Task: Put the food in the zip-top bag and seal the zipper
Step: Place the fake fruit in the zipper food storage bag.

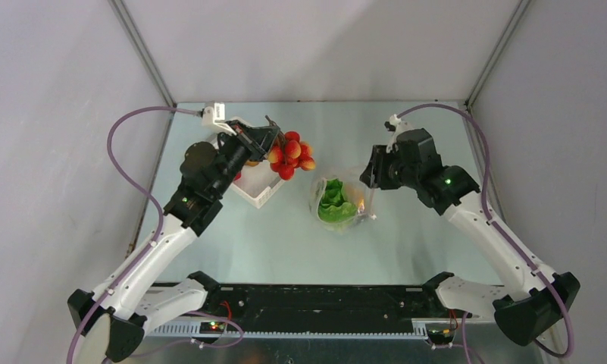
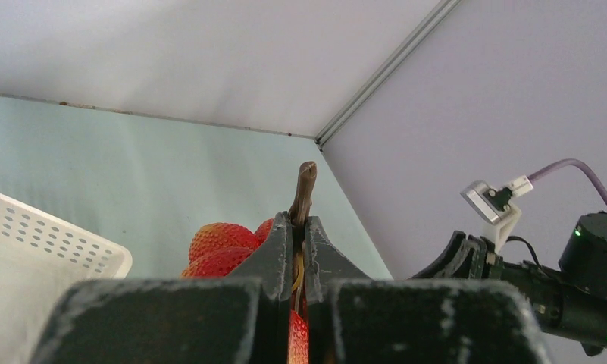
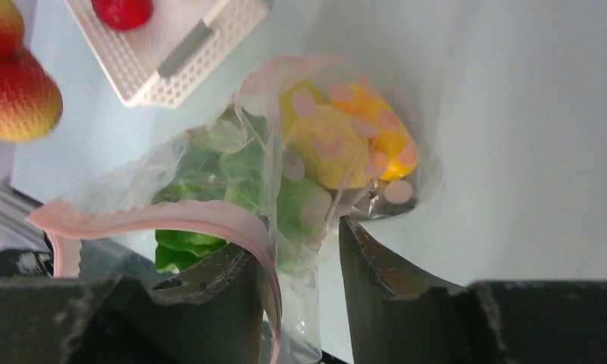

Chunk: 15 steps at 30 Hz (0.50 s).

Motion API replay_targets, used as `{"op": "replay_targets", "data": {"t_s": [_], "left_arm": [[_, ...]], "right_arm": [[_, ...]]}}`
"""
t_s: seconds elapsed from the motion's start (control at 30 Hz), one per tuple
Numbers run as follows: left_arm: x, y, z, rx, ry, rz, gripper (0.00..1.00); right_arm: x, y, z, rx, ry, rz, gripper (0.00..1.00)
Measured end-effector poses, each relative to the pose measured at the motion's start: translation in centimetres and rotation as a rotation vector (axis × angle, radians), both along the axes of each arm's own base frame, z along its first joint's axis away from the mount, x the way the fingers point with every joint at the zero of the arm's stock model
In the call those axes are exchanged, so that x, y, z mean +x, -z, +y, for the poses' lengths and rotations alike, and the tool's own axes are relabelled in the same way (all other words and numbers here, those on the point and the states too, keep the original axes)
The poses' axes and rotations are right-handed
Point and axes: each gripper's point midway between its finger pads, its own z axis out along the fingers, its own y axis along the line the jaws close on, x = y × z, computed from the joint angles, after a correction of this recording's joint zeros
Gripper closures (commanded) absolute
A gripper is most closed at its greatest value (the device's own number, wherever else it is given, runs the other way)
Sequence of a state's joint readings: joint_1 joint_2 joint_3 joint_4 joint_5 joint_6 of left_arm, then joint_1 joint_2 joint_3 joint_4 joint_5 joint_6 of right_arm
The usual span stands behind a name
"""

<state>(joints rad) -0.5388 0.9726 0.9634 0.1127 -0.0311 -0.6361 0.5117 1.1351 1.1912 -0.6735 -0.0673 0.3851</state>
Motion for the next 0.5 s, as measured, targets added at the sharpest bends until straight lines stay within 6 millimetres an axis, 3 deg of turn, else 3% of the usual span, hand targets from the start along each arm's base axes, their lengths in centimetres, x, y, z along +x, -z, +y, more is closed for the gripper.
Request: {"op": "replay_targets", "data": {"t_s": [0.1, 0.13, 0.2, 0.37, 0.5], "left_arm": [[0.0, 0.1, 0.0, 0.005, -0.001, 0.0, 1.0], [0.0, 0.1, 0.0, 0.008, -0.001, -0.001, 1.0], [0.0, 0.1, 0.0, 0.009, -0.001, -0.001, 1.0], [-0.5, -0.3, -0.1, 0.007, 0.011, -0.015, 1.0], [-2.6, -2.1, -0.7, 0.001, 0.068, -0.078, 1.0]], "right_arm": [[-1.8, 0.4, 0.5, -0.037, -0.052, 0.006, 0.76], [-2.5, 0.6, 0.7, -0.048, -0.075, 0.009, 0.87], [-3.6, 0.7, 1.1, -0.067, -0.11, 0.005, 0.99], [-4.2, 0.1, 1.2, -0.072, -0.105, -0.023, 1.0], [-3.5, 0.1, 1.2, -0.057, -0.057, -0.017, 1.0]]}}
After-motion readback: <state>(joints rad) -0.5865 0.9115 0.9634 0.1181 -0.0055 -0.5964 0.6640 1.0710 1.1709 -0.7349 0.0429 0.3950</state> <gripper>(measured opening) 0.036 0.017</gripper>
